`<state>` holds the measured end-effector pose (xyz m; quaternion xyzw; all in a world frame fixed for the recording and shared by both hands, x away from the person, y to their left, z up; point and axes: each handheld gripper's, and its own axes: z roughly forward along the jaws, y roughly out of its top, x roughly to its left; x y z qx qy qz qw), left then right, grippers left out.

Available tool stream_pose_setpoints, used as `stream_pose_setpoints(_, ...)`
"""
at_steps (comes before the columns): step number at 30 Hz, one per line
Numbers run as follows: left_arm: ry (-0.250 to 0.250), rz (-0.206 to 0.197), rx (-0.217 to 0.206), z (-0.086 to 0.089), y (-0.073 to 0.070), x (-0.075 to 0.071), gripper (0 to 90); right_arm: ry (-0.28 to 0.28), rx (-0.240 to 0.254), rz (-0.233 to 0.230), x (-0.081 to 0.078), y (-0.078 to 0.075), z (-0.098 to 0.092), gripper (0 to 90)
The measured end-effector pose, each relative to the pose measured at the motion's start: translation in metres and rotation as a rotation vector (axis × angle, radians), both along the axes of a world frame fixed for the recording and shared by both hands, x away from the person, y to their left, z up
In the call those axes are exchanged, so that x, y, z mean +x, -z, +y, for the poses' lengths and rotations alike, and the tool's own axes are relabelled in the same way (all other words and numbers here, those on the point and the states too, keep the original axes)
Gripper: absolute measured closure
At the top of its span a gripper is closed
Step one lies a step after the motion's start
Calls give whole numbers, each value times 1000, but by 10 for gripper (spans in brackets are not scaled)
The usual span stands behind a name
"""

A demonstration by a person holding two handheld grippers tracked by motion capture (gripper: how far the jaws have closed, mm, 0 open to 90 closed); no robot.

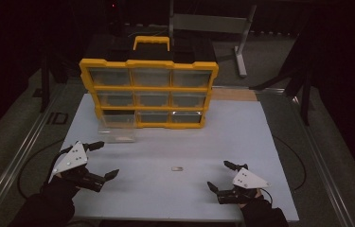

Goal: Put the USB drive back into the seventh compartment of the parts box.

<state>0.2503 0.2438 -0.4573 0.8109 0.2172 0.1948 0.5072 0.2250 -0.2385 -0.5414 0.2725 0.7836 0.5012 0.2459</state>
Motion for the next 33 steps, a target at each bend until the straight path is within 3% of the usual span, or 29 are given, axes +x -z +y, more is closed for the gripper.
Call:
stream_pose_setpoints(10,67,3,29,-22,-16,9,5,-1,4,-1,0,0,1,79)
stream_pose_setpoints(12,97,4,46,-33,-19,13,5,3,12,1,1,0,1,79)
stream_pose_setpoints(19,148,25,76,-53,-21,23,5,-1,14,2,0,0,1,79)
stream_pose_setpoints(33,206,63,107,-82,-20,36,5,-9,14,10,1,0,1,79)
